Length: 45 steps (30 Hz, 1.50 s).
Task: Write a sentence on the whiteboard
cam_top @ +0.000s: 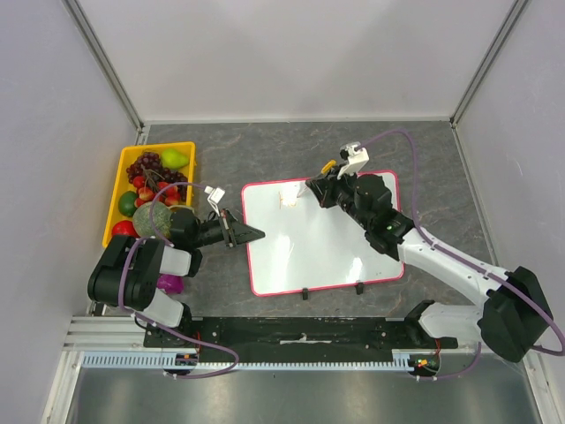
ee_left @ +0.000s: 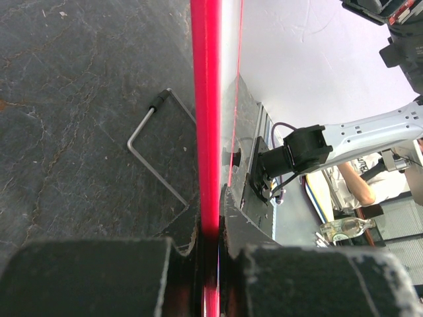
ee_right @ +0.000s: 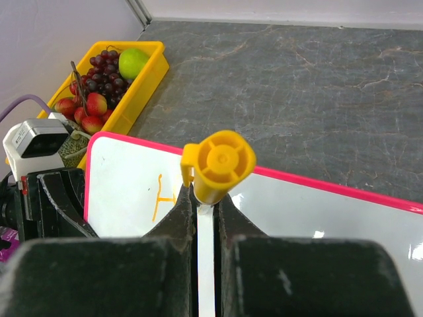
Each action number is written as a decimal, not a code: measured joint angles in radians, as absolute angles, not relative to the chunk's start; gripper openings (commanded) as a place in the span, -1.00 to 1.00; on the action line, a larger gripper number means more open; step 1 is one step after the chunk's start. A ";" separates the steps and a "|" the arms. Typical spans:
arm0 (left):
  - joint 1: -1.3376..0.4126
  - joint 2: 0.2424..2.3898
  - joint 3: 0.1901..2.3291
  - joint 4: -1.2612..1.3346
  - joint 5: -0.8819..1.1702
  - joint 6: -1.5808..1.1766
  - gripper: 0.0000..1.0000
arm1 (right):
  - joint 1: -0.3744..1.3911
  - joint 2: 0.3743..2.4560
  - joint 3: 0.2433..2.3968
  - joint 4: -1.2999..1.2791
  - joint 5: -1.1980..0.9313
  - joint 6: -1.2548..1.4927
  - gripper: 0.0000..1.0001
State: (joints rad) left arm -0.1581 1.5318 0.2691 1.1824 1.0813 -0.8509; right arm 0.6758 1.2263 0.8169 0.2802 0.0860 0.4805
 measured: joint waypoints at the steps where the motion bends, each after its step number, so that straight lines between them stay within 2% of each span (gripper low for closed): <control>1: -0.158 1.532 0.269 1.181 1.081 -0.851 -0.96 | 0.676 1.227 0.814 0.281 0.086 0.480 -1.00; 27: -0.158 1.533 0.270 1.176 1.079 -0.851 -0.96 | 0.677 1.130 0.650 0.321 0.012 0.524 -1.00; 45: -0.158 1.533 0.270 1.178 1.082 -0.850 -0.96 | 0.673 1.138 0.758 0.282 0.022 0.524 -1.00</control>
State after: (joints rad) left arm -0.1581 1.5330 0.2703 1.1778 1.0817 -0.8505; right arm 0.6727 1.1381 0.7582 0.2825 0.0219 0.5240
